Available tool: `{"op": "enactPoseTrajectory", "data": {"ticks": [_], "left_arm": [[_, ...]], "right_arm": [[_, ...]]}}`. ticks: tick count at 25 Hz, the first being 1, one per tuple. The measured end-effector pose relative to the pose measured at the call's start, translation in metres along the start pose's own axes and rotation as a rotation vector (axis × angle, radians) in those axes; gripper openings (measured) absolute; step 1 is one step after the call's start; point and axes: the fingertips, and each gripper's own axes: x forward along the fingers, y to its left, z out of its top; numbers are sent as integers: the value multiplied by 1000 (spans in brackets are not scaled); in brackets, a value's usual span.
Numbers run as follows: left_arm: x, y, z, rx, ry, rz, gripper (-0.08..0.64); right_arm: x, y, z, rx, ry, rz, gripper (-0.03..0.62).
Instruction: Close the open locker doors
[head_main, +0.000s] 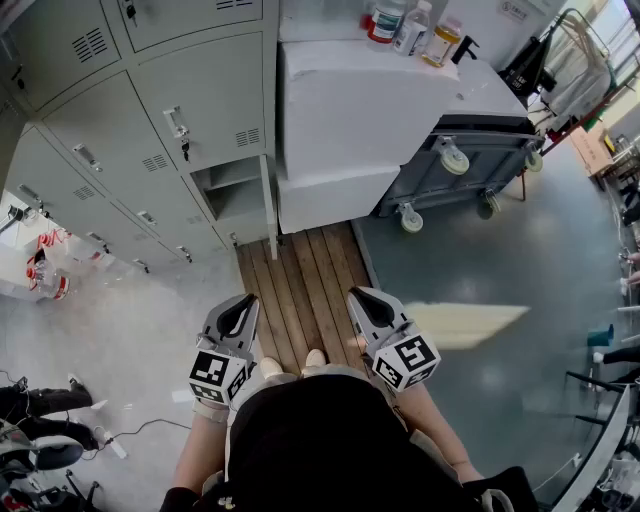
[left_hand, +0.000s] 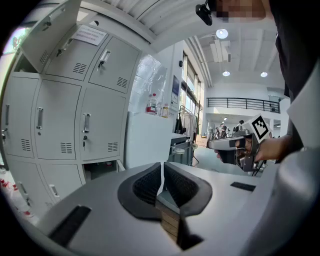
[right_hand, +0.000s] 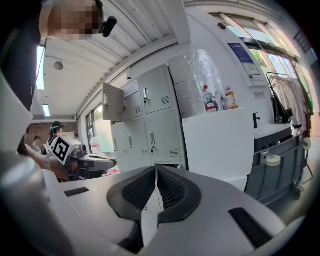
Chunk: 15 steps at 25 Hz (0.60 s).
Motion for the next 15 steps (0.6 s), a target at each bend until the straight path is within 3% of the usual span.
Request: {"op": "enactPoseTrajectory", "data": {"ticks": [3,7,11,15], "left_arm": [[0,-17,-4,-6,7,-1,21],[0,-26,-4,-10,16,29,21],[1,-32,-8,-28,33,57,21],[0,-34,-11,-39,45,104,21]], "right_arm": [[-10,5,-14,24,38,17,40],[-14,0,-16,137,29,44,40],[-16,-6,-19,110,37,64,40],[-13,-19,-32,161,61,83,40]]}}
